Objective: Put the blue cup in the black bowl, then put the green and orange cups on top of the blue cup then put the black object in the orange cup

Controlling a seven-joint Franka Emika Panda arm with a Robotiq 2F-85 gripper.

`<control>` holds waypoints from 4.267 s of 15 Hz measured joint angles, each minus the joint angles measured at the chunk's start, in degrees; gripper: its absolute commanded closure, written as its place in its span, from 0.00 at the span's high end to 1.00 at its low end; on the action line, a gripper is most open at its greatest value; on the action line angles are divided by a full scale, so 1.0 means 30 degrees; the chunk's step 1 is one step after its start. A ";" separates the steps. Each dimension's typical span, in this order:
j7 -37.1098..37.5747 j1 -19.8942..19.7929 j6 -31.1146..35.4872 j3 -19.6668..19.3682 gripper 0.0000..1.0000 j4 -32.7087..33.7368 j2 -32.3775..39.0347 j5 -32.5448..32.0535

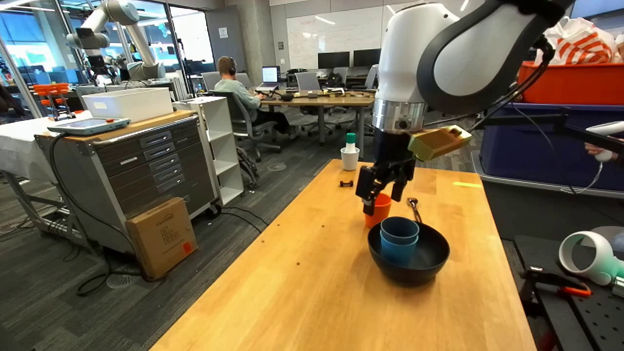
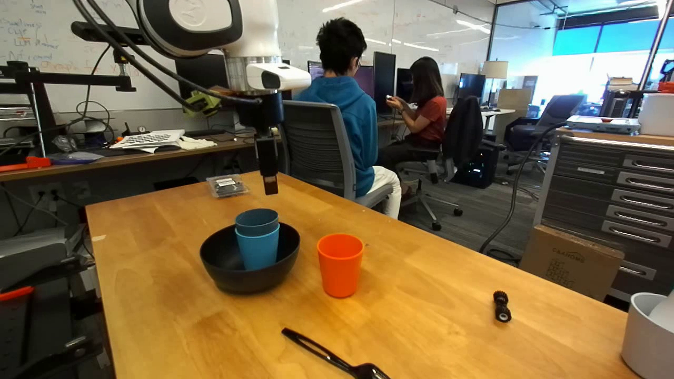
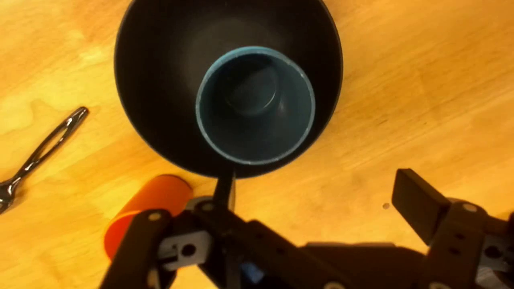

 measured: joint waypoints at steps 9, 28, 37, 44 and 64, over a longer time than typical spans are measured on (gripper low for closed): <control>0.2455 -0.1213 0.0037 -0.1835 1.00 0.1800 0.0238 -0.1992; 0.3151 -0.2622 0.1856 -0.3163 0.82 0.1948 0.3762 0.0677; 0.3375 -0.2458 0.1906 -0.3410 0.14 0.2251 0.4666 0.0677; 0.3851 -0.2031 0.1941 -0.3716 0.03 0.2520 0.4782 0.0455; 0.3531 -0.0201 -0.0144 -0.1618 0.01 0.0614 -0.1850 -0.0485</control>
